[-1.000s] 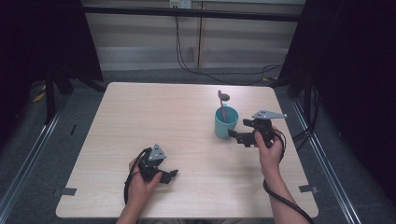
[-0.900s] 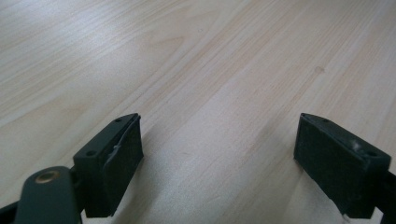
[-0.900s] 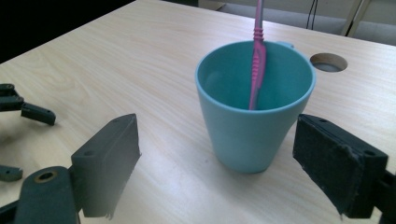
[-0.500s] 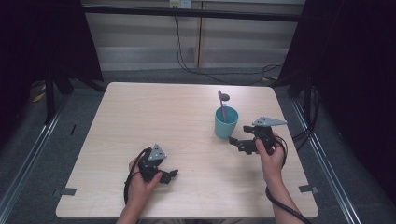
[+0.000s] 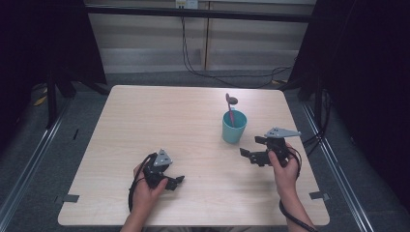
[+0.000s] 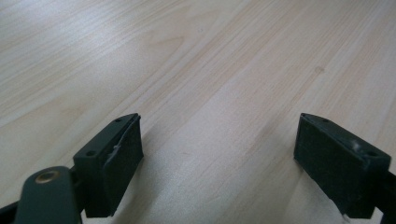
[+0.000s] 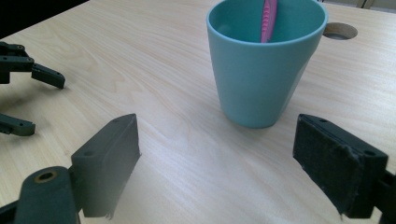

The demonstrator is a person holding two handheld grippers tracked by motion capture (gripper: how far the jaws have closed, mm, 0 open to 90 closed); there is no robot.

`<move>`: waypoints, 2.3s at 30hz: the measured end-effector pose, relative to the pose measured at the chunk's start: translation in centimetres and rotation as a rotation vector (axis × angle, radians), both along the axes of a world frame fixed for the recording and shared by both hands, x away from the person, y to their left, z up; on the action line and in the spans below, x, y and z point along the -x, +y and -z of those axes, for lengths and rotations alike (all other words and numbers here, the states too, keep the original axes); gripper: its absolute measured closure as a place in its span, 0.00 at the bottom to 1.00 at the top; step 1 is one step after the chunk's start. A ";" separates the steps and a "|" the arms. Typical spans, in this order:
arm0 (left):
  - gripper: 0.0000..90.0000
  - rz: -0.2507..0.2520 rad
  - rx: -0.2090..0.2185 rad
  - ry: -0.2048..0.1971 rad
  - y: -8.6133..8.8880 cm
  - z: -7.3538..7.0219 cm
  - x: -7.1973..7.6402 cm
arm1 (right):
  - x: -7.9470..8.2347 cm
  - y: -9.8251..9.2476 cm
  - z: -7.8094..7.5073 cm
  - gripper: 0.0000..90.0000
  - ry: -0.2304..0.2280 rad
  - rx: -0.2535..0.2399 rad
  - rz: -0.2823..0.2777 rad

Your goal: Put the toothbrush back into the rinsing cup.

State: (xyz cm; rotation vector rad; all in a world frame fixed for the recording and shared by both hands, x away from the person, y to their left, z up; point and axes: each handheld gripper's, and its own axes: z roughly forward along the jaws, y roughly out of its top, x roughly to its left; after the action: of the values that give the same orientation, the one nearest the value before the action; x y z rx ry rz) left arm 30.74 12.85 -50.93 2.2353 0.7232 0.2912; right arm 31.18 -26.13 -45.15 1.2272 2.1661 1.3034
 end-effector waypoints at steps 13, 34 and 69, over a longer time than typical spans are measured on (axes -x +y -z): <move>0.17 0.001 -0.003 -0.004 0.0 0.0 0.0 | 1.2 -0.6 0.9 0.16 0.020 0.013 -0.012; 0.17 0.001 -0.002 -0.003 0.0 0.0 0.0 | 3.1 -1.6 2.9 0.16 0.047 0.049 -0.027; 0.17 0.000 0.003 0.000 0.0 0.0 0.0 | 5.6 -2.7 5.9 0.16 0.099 0.173 -0.055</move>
State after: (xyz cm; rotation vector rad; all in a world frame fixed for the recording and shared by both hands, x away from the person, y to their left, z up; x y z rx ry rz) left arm 30.74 12.85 -50.94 2.2324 0.7232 0.2901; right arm 25.54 -28.86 -51.08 1.1946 2.3414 1.0701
